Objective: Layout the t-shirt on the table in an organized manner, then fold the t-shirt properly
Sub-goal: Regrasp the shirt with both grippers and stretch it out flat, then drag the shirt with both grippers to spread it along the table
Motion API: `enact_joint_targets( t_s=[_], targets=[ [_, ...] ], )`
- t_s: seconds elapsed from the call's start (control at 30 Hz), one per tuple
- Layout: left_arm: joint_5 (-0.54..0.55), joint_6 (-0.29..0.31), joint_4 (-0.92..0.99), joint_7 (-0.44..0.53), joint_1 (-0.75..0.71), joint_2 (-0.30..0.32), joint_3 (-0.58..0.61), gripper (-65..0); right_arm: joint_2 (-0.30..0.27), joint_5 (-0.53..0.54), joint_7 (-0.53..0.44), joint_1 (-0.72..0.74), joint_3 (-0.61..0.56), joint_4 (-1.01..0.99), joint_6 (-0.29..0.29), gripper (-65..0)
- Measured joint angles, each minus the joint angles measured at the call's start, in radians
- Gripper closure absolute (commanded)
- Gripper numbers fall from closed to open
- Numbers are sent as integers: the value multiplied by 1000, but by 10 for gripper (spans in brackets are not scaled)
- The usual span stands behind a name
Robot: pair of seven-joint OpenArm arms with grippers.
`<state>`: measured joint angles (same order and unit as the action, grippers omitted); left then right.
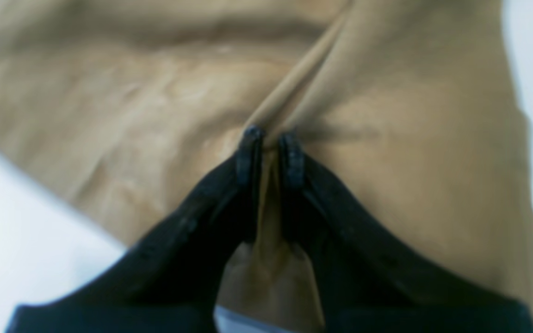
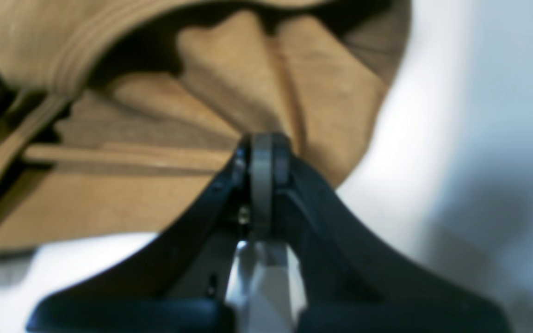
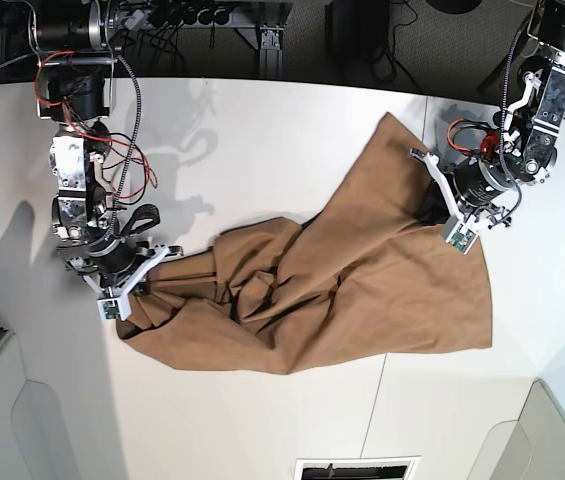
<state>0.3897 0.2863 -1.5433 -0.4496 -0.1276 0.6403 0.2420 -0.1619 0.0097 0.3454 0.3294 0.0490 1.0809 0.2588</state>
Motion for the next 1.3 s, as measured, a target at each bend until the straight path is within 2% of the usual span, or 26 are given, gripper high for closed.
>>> enact_joint_targets(
  t_s=[0.1,0.27,0.33,0.43,0.5,0.63,0.7,0.83,0.93,1.0,1.2,1.3],
  targets=[
    [-85,-86,11,1,-2,56,-1,-84,-31,-4,3,0,2,0,-47,0],
    [-159,-183,15,-33,41,87,5,-84,-40,-8,40,-8,22,36,-64,0],
    [-167,-210,15,-32,64,98,3,-84,-40,25,70,-25,41,84,-69,0],
    [-169,-219,15,-34,89,107,2,-84,-43,96,119,-64,63,211,-66,0],
    [-168,-212,15,-42,100,105,3,-84,-43,134,148,-84,63,315,-26,0],
    [-166,-216,-13,-43,117,106,3,-84,-43,245,315,-121,63,487,14,0],
    [-153,-215,-29,-37,116,105,3,-84,-43,308,344,-169,63,542,53,0],
    [-134,-204,-29,-40,111,103,3,-84,-26,361,355,-286,63,575,98,0],
    [-71,-88,-29,-41,98,103,3,-92,11,359,350,-354,63,575,108,0],
    [-29,-47,-28,-43,94,84,3,-91,31,353,327,-388,63,574,109,0],
    [-25,-44,10,-43,95,-10,3,-91,49,297,285,-395,63,499,113,0],
    [-21,-43,71,-15,98,-30,3,-91,48,272,270,-387,63,470,119,0]
  ],
)
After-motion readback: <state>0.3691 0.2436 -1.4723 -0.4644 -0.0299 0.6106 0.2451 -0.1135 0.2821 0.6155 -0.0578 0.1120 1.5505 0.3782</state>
